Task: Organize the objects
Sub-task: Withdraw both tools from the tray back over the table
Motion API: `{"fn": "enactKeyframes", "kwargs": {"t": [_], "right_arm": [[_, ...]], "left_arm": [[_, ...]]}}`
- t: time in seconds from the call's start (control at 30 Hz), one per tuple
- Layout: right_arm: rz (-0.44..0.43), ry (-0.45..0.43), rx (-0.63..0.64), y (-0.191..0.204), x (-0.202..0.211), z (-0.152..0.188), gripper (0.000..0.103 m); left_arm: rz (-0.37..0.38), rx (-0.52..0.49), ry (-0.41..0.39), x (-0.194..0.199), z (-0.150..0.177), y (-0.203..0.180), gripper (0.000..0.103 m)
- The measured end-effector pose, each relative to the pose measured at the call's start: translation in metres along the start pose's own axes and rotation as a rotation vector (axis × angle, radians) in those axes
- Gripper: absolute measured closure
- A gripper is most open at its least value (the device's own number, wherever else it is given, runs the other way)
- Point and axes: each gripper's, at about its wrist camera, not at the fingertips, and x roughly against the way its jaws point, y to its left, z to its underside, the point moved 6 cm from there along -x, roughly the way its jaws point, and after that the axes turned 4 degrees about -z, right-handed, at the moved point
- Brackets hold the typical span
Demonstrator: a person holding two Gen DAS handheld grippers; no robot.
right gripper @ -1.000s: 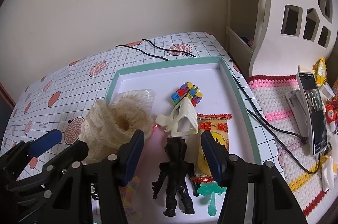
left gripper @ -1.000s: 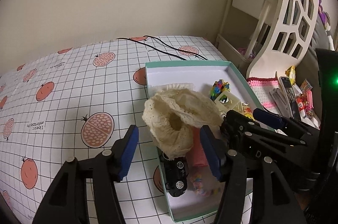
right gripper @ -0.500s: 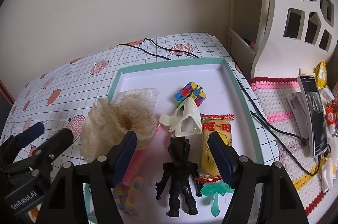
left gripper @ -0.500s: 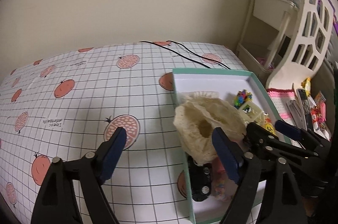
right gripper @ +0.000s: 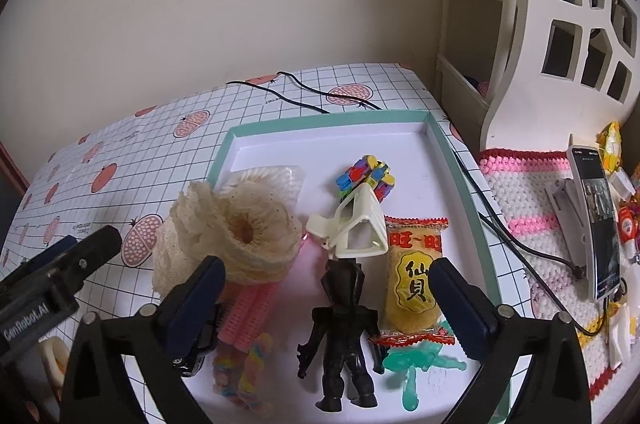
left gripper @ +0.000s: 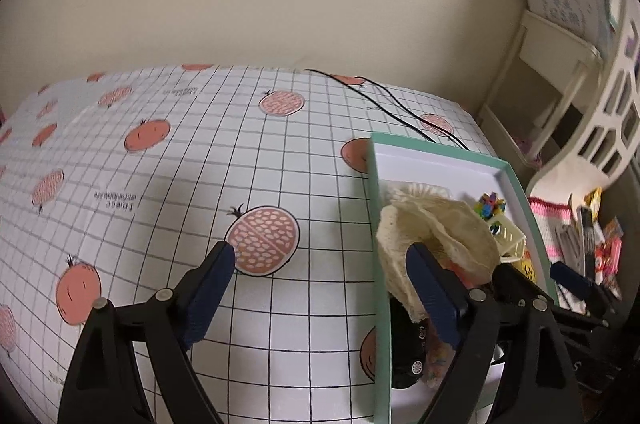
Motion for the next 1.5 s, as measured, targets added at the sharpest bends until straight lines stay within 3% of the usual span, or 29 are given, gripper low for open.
{"fn": "enactKeyframes", "kwargs": {"t": [0.47,0.87,1.13,1.5], "right_arm": [[-0.01,0.024,0.013,0.005,-0.005,0.004,0.0],[0.031,0.052,0.041,0.016,-0.002,0.008,0.0],[0.032,0.066,0.018,0.025,0.012,0.015,0.0],[0.031,0.072,0.076,0.054,0.036,0.028,0.0]], "left_arm": [[-0.034,0.095,0.002,-0.005,-0.003,0.025,0.015],[-0.065,0.082,-0.002,0.003,-0.003,0.043,0.015],[-0.108,0.039,-0.004,0.019,-0.002,0.064,0.015],[-0.177,-0.106,-0.056,0.052,0.001,0.072,0.015]]}}
